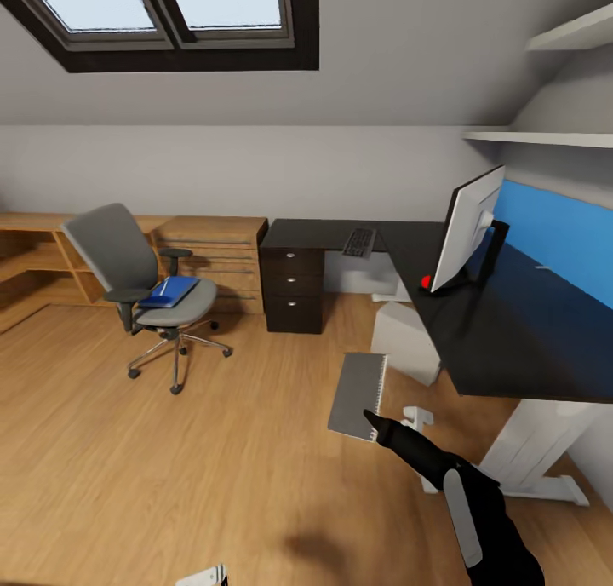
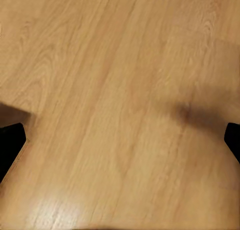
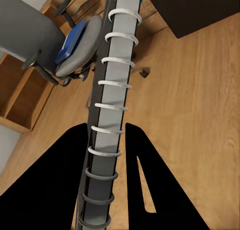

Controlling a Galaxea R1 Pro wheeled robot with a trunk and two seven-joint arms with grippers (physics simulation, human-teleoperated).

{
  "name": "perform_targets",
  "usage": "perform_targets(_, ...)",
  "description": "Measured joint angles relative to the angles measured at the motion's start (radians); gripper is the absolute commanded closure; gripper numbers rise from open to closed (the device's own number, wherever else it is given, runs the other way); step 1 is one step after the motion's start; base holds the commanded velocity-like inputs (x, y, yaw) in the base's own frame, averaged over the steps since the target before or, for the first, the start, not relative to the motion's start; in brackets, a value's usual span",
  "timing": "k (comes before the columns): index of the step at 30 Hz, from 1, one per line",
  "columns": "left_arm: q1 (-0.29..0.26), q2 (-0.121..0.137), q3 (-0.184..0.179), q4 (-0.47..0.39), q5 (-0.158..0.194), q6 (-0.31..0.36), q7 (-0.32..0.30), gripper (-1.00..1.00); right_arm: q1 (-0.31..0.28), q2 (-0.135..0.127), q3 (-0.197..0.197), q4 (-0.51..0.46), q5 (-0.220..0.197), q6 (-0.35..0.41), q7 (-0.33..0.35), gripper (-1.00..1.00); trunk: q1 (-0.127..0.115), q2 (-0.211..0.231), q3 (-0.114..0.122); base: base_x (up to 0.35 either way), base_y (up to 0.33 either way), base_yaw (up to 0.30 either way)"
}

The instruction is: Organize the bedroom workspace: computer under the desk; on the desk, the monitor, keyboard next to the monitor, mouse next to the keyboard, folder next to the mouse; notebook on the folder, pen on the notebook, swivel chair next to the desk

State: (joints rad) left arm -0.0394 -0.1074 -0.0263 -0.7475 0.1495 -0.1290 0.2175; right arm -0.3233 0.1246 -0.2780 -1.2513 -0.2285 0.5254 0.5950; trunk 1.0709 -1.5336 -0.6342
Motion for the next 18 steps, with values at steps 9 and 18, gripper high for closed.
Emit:
perform_targets(9,0.0,0.0,0.0,0.002,0.0,0.001,0.0,-1.0,-0.001,-0.002,-0.001,0.009,0.005,-0.001,0.005,1.0,0.0,0.0,0.0,0.282,0.041,0.2)
perform_targets(18,0.0,0.0,0.0,0.003,0.0,0.0,0.0,-1.0,0.0,-0.006,-0.001,0.009,0.007,-0.001,0.007,1.0,0.0,0.0,0.0,0.325,0.003,0.05)
